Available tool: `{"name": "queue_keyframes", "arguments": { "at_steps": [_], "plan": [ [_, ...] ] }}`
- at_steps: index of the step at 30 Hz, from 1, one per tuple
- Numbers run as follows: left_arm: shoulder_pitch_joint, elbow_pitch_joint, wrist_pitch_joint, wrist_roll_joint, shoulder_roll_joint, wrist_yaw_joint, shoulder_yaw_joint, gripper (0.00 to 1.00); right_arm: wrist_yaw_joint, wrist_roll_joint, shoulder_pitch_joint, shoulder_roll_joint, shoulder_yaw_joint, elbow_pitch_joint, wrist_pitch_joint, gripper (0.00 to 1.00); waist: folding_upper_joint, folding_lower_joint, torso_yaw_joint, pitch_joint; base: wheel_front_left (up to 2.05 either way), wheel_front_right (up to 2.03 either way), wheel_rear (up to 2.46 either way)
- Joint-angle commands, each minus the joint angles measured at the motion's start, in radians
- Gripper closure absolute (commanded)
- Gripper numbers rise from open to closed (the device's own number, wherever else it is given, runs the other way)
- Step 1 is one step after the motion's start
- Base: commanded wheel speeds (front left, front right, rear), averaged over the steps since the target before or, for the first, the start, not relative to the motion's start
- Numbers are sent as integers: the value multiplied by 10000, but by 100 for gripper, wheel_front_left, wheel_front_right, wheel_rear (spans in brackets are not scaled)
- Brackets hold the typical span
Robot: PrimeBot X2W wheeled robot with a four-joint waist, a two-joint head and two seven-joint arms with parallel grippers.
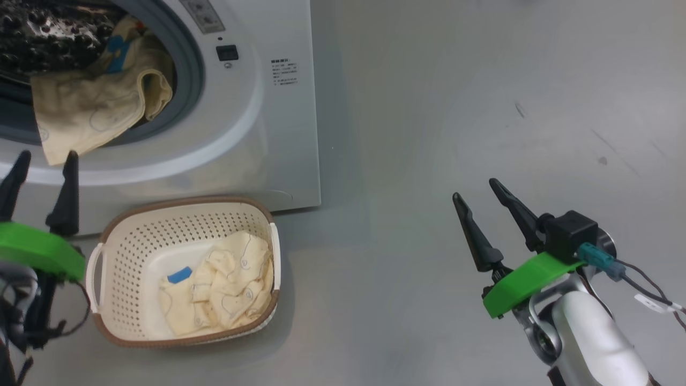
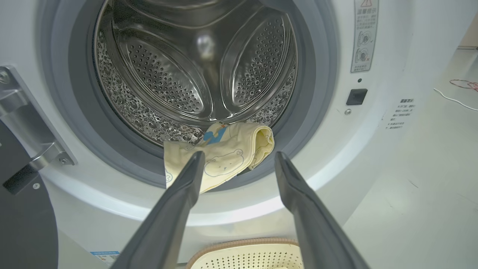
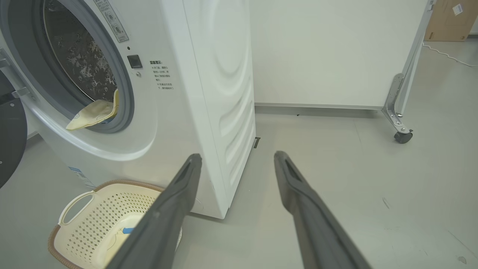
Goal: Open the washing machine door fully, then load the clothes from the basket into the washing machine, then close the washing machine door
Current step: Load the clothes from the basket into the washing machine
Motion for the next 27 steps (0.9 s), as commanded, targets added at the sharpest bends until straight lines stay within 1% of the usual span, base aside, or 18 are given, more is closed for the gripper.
{"name": "queue_keyframes", "arguments": {
  "at_steps": [1,5,6,9,12,13,17,20,22,27],
  "plan": [
    [553,-750,-66,179,345,234,979,0,0,-46,101,26,158,-248,-95,0,-1,1,72,-524,0,0,0],
    [2317,-2100,-66,595,-199,749,2201,0,0,-84,341,26,120,-229,-95,0,-1,1,112,-964,0,0,0],
    [2317,-2100,-66,595,-199,749,2201,0,0,-84,341,26,120,-229,-95,0,-1,1,112,-964,0,0,0],
    [3386,-2902,-66,1084,-699,1006,2881,0,0,-76,510,26,75,-218,-95,0,-1,1,153,-1219,0,0,0],
    [4182,-3482,-66,1562,-1189,1121,3315,0,0,-85,645,26,83,-208,-95,0,-1,1,196,-1408,0,0,0],
    [4593,-3773,-66,1738,-1540,1094,3549,0,0,-94,705,26,104,-197,-95,0,-1,1,213,-1500,0,0,0],
    [5172,-4055,-66,2167,-2089,948,3871,0,0,-80,779,26,134,-186,-95,0,-1,1,229,-1679,0,0,0],
    [5485,-4083,-66,2494,-2424,794,4068,0,0,-30,841,26,184,-189,-95,0,-1,1,209,-1784,0,0,0],
    [5618,-4099,-66,2715,-2576,562,4134,0,0,1,874,26,211,-197,-95,0,-1,1,201,-1826,0,0,0],
    [5758,-3995,-66,3188,-2971,333,4461,0,0,46,922,26,235,-220,-95,0,-1,1,200,-1855,0,0,0]
  ]
}}
